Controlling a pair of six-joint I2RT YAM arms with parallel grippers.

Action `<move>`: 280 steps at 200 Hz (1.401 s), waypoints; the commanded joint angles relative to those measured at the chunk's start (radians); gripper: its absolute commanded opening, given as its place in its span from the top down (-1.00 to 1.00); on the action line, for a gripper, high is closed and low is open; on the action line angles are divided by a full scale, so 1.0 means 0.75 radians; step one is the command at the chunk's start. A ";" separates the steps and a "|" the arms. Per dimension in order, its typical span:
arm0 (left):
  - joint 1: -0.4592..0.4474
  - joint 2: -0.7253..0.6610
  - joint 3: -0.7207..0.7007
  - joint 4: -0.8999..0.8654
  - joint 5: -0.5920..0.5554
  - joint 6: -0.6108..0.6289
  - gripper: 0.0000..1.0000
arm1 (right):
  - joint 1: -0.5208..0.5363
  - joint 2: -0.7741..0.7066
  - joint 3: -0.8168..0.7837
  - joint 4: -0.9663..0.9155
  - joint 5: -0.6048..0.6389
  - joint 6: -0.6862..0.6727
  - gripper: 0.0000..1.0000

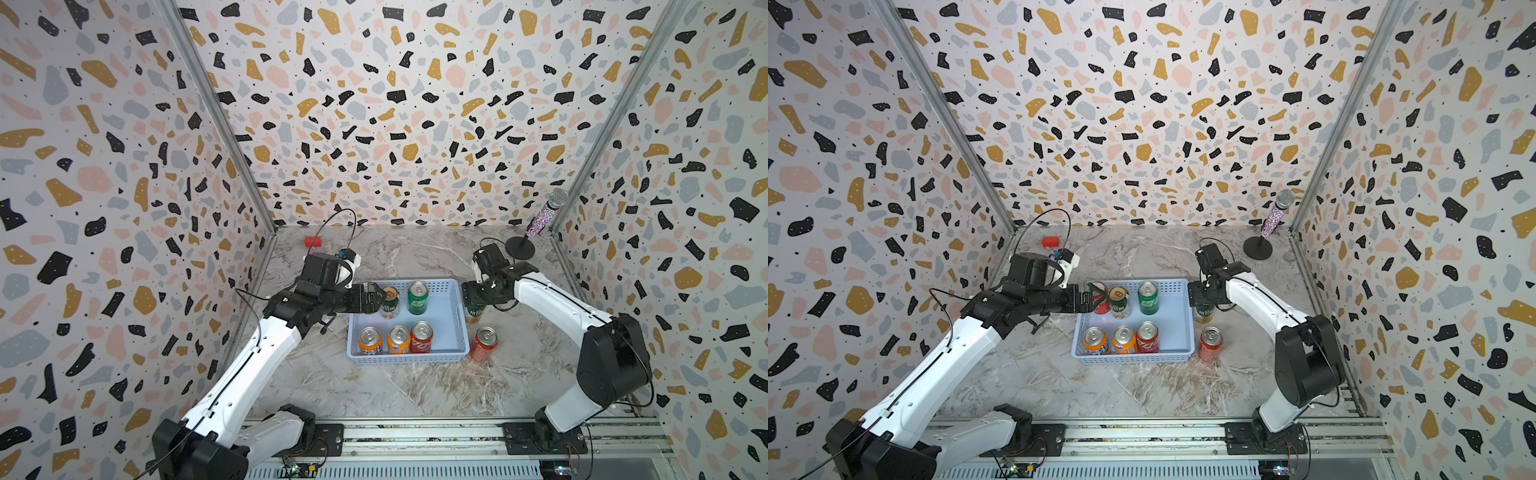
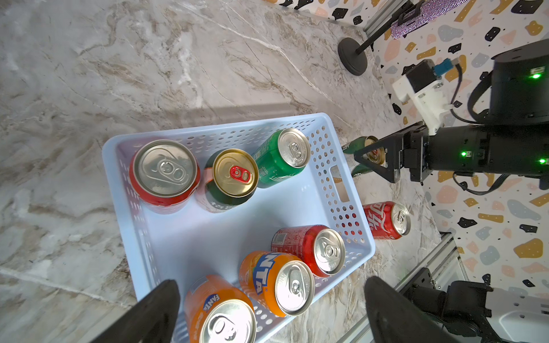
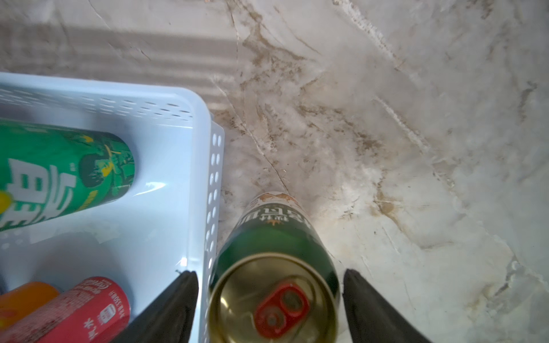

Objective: Take out the drinks from the basket
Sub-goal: Pick up the drink from the basket.

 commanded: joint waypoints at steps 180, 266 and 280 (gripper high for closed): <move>0.171 0.098 -0.036 0.068 0.179 -0.073 -1.00 | 0.126 -0.265 0.061 0.010 -0.339 -0.088 -0.49; 0.171 0.114 -0.036 0.082 0.215 -0.080 -1.00 | 0.247 0.082 0.371 -0.020 -0.107 0.059 -0.44; 0.174 0.115 -0.032 0.084 0.215 -0.085 -1.00 | 0.264 0.138 0.428 -0.032 -0.098 0.063 -0.48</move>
